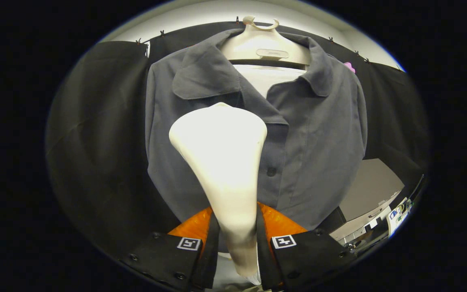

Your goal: Iron the clothes twice with a garment steamer, once on the left side and once on the right side.

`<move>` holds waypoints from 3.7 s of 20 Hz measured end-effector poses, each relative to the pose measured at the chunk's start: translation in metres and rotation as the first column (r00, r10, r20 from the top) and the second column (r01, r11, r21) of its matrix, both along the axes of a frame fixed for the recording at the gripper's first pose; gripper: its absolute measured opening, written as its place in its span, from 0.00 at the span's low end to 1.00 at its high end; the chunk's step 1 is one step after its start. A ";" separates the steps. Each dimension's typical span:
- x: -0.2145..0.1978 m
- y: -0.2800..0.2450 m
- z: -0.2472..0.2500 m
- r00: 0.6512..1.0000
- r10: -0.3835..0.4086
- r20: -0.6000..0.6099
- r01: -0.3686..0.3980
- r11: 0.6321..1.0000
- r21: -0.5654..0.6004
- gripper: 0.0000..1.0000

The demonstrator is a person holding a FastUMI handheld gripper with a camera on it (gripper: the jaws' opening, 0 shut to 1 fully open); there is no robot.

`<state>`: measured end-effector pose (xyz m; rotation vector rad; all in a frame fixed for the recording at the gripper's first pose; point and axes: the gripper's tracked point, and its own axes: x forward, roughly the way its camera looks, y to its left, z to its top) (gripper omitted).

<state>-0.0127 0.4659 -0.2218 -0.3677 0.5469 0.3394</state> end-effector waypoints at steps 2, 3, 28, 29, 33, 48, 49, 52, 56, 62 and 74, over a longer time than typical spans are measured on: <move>0.004 0.003 -0.010 1.000 -0.003 -0.011 0.003 1.000 -0.018 0.50; 0.005 0.004 -0.015 1.000 -0.005 -0.017 0.004 1.000 -0.023 0.50; -0.018 -0.060 -0.170 0.962 -0.085 -0.259 0.050 0.989 -0.138 0.50; -0.020 -0.063 -0.177 0.958 -0.093 -0.271 0.055 0.988 -0.145 0.50; -0.021 -0.085 -0.212 0.942 -0.117 -0.316 0.063 0.982 -0.177 0.50; -0.038 -0.129 -0.289 0.892 -0.165 -0.420 0.064 0.968 -0.243 0.50; -0.038 -0.129 -0.289 0.891 -0.165 -0.424 0.063 0.968 -0.245 0.50; -0.041 -0.132 -0.293 0.887 -0.168 -0.431 0.062 0.967 -0.249 0.50; -0.043 -0.136 -0.298 0.884 -0.168 -0.435 0.060 0.966 -0.252 0.50; -0.048 -0.141 -0.300 0.882 -0.173 -0.438 0.064 0.966 -0.252 0.50; -0.058 -0.156 -0.304 0.873 -0.197 -0.445 0.091 0.965 -0.247 0.50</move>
